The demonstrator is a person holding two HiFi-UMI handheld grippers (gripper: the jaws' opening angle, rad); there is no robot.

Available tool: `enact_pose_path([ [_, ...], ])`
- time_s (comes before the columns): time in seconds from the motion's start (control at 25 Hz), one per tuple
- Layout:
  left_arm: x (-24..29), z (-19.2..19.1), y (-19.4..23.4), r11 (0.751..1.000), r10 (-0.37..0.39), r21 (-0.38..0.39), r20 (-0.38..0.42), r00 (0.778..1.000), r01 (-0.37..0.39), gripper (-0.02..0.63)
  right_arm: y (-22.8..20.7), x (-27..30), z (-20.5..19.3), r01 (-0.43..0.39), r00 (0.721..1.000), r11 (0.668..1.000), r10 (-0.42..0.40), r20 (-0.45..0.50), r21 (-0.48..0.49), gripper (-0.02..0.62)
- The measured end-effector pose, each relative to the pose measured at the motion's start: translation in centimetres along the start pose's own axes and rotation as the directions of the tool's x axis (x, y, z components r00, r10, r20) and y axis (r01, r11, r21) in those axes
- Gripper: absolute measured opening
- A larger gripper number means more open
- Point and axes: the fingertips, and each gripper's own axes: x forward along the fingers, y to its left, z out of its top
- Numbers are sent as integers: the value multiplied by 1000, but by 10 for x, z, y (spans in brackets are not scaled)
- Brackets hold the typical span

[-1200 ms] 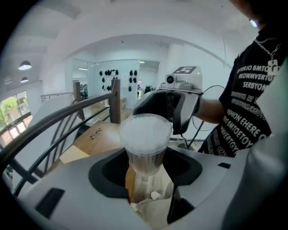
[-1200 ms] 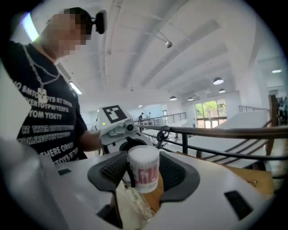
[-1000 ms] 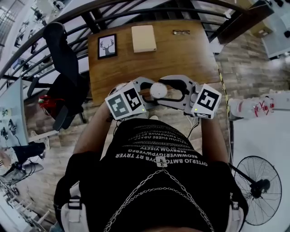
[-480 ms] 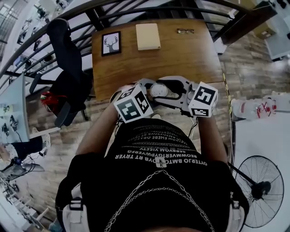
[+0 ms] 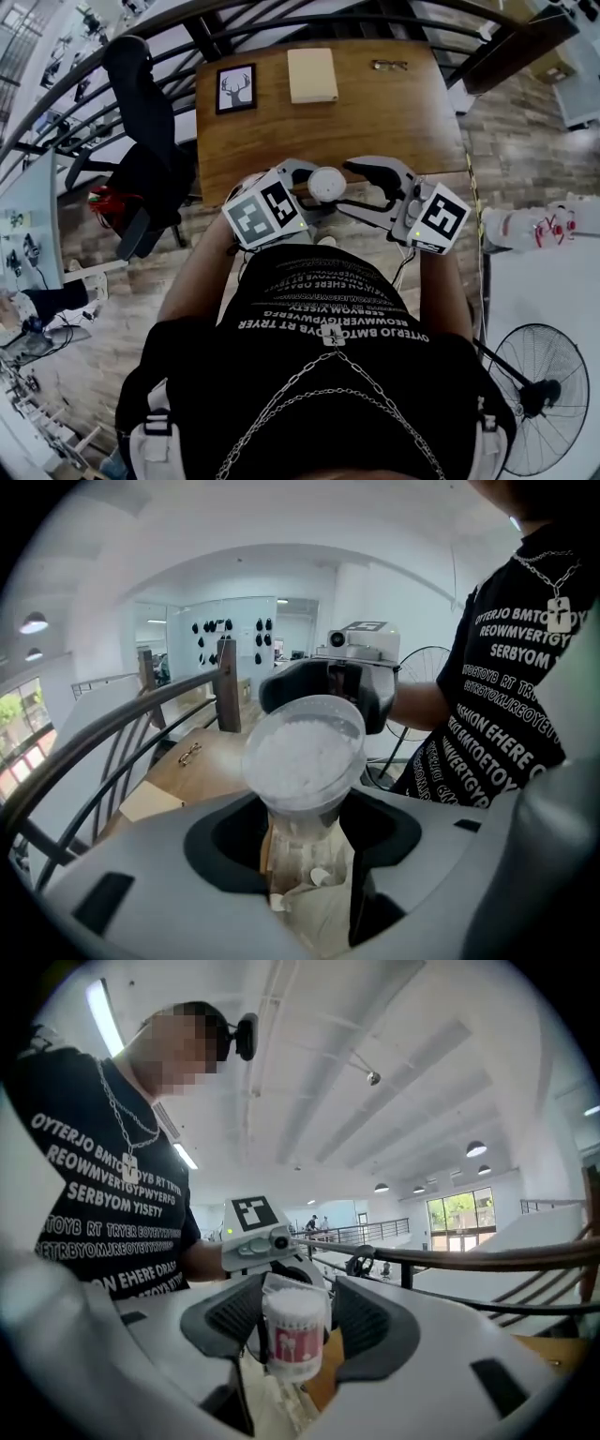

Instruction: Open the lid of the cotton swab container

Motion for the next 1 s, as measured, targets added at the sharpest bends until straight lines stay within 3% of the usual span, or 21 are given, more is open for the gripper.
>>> enact_pose_path([
  [0.16,3,-1,-2,999,0,33,-26,1000,1,256,-9,4,10,19,998,999,-20,61,29,246],
  [0.28,8,0,-5,998,-14,63,-35,999,16,256,-26,-1,18,90,989,994,-96,110,54,218],
  [0.36,11,4,-10,997,-26,76,-35,999,29,256,-38,-4,18,139,983,988,-146,115,67,187],
  [0.68,15,13,-21,988,-60,141,-48,997,66,256,-62,0,6,209,973,969,-220,75,136,179],
  [0.88,17,14,-20,989,-53,135,-29,998,56,257,-63,2,-2,209,974,965,-219,50,161,175],
  [1.0,18,17,-10,998,-7,70,19,1000,6,257,-64,-2,3,220,970,962,-233,63,163,178],
])
